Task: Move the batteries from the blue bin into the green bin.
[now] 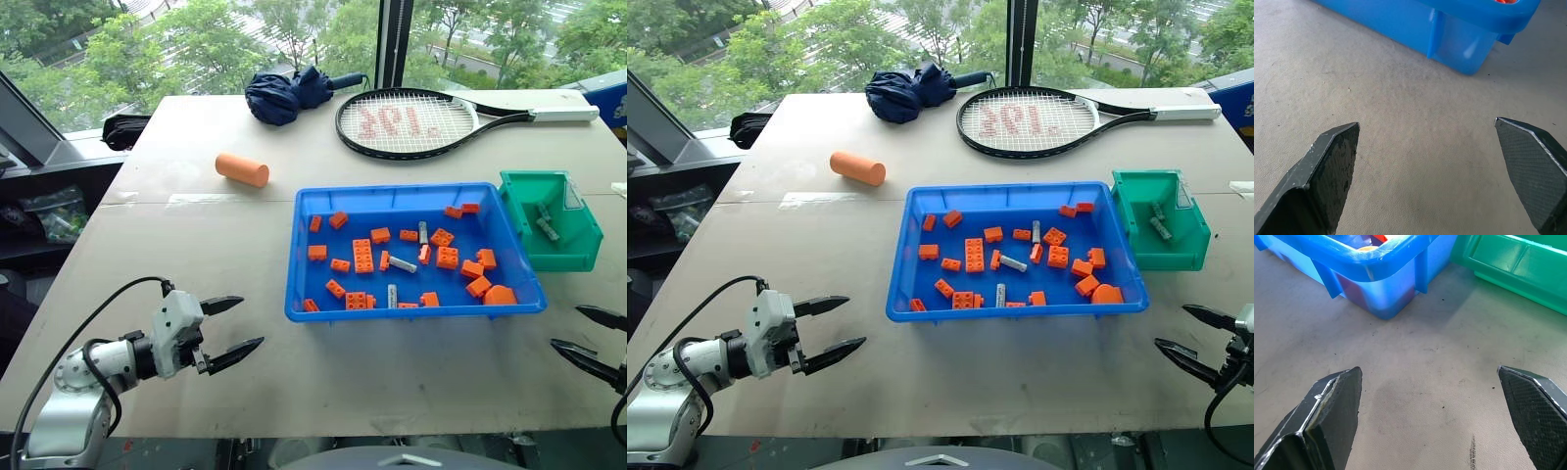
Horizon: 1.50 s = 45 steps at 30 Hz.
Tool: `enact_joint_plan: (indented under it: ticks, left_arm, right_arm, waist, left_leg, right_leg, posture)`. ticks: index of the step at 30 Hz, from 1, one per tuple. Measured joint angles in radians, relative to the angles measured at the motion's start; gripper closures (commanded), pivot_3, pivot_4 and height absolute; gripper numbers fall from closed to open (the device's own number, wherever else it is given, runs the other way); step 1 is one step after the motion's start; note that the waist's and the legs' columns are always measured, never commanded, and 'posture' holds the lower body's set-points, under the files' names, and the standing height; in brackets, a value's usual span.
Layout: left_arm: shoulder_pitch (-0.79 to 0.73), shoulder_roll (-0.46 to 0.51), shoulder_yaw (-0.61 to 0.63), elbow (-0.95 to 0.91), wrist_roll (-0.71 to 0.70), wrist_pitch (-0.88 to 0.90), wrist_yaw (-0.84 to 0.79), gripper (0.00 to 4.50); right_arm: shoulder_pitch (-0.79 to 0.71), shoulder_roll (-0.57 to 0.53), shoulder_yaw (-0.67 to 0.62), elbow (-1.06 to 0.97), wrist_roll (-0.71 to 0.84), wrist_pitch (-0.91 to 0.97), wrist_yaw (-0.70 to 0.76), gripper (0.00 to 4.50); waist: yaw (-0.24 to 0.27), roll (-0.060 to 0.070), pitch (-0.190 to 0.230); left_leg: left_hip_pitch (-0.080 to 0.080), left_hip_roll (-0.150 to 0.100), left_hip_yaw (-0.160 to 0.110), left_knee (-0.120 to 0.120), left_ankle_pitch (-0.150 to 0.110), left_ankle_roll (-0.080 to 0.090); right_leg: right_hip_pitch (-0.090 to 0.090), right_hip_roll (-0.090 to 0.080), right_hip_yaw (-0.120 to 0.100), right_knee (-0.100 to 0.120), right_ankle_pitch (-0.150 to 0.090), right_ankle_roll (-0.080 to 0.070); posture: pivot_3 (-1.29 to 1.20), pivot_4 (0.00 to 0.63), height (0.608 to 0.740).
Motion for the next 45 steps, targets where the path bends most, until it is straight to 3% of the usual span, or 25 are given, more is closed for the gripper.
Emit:
enact_joint_plan:
  ticks: [19, 23, 29, 34, 42, 45]
  left_arm:
    - [-0.035, 0.000, -0.011, 0.006, -0.010, -0.001, -0.031, 0.00]
    - [-0.042, 0.015, -0.017, 0.022, -0.023, 0.001, -0.068, 0.00]
    - [-0.072, 0.135, 0.061, 0.008, -0.174, 0.116, -0.175, 0.00]
    - [-0.163, 0.213, 0.091, -0.046, -0.262, 0.203, -0.226, 0.00]
    - [-0.300, 0.285, 0.121, -0.128, -0.364, 0.339, -0.226, 0.00]
    - [-0.304, 0.310, 0.145, -0.176, -0.393, 0.378, -0.233, 0.00]
  right_arm:
    - [0.010, -0.023, -0.028, 0.073, 0.002, -0.044, 0.030, 0.05]
    - [0.065, -0.023, -0.068, -0.010, 0.029, -0.025, 0.033, 0.05]
    - [0.102, -0.087, -0.134, -0.296, 0.162, 0.185, 0.002, 0.05]
    - [-0.067, -0.137, -0.039, -0.507, 0.219, 0.375, -0.145, 0.05]
    - [-0.501, -0.087, 0.316, -0.560, 0.153, 0.582, -0.392, 0.05]
    - [-0.609, -0.077, 0.436, -0.579, 0.123, 0.642, -0.420, 0.05]
  waist:
    - [0.000, 0.000, 0.000]
    - [-0.002, 0.001, 0.000]
    - [-0.002, 0.003, 0.002]
    - [-0.001, 0.002, 0.002]
    - [-0.008, 0.000, 0.005]
    - [-0.006, 0.000, 0.005]
  left_leg:
    - [0.000, 0.000, 0.000, 0.000, 0.000, 0.000]
    - [0.000, 0.000, 0.000, -0.001, 0.000, 0.001]
    - [0.000, 0.000, 0.000, -0.001, -0.002, 0.003]
    - [-0.001, 0.000, -0.001, -0.001, 0.001, 0.000]
    - [-0.004, 0.000, 0.000, 0.000, 0.001, -0.001]
    - [-0.004, 0.000, -0.001, -0.001, 0.001, -0.001]
  right_leg:
    - [0.000, 0.000, 0.000, 0.000, 0.000, 0.000]
    - [0.000, 0.000, 0.000, 0.000, 0.000, 0.000]
    - [-0.001, 0.000, 0.000, 0.001, 0.000, 0.000]
    - [-0.001, 0.000, -0.001, -0.001, 0.000, 0.000]
    - [-0.004, 0.000, 0.000, -0.001, 0.000, 0.000]
    - [-0.004, 0.000, -0.001, -0.002, 0.000, 0.000]
  posture:
    - [0.00, 0.150, 0.740]
    - [0.00, 0.150, 0.740]
    - [0.00, 0.150, 0.740]
    - [0.00, 0.150, 0.740]
    - [0.00, 0.150, 0.740]
    - [0.00, 0.150, 0.740]
